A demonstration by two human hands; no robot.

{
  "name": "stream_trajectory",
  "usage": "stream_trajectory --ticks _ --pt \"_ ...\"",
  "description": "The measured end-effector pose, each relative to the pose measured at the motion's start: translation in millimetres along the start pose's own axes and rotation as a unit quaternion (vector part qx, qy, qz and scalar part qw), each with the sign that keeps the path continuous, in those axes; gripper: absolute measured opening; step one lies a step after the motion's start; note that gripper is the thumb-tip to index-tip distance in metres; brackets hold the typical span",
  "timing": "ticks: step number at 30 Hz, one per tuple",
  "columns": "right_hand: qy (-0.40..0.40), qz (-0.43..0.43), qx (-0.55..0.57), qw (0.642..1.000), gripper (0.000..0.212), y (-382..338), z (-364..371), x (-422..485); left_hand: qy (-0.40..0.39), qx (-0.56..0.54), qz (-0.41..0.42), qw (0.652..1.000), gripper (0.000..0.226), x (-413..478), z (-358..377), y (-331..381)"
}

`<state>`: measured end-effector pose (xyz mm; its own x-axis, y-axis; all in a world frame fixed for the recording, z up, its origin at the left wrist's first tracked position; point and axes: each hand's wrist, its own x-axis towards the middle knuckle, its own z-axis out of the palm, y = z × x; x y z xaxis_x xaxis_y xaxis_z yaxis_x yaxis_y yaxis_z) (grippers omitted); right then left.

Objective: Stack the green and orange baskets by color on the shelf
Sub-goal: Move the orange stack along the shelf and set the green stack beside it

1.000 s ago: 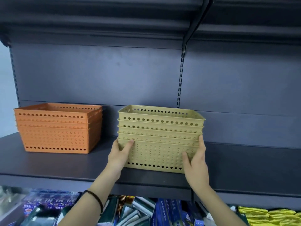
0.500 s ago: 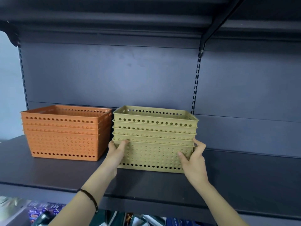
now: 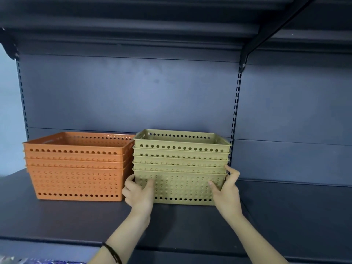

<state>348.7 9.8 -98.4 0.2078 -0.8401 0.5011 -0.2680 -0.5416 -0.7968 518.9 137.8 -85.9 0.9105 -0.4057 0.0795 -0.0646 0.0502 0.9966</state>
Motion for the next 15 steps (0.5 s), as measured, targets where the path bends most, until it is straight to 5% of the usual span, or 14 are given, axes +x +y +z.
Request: stream_trajectory --ticks 15 --pt "0.027 0.046 -0.097 0.994 0.070 -15 30 3 -0.290 0.055 0.060 0.953 0.072 21 -41 -6"
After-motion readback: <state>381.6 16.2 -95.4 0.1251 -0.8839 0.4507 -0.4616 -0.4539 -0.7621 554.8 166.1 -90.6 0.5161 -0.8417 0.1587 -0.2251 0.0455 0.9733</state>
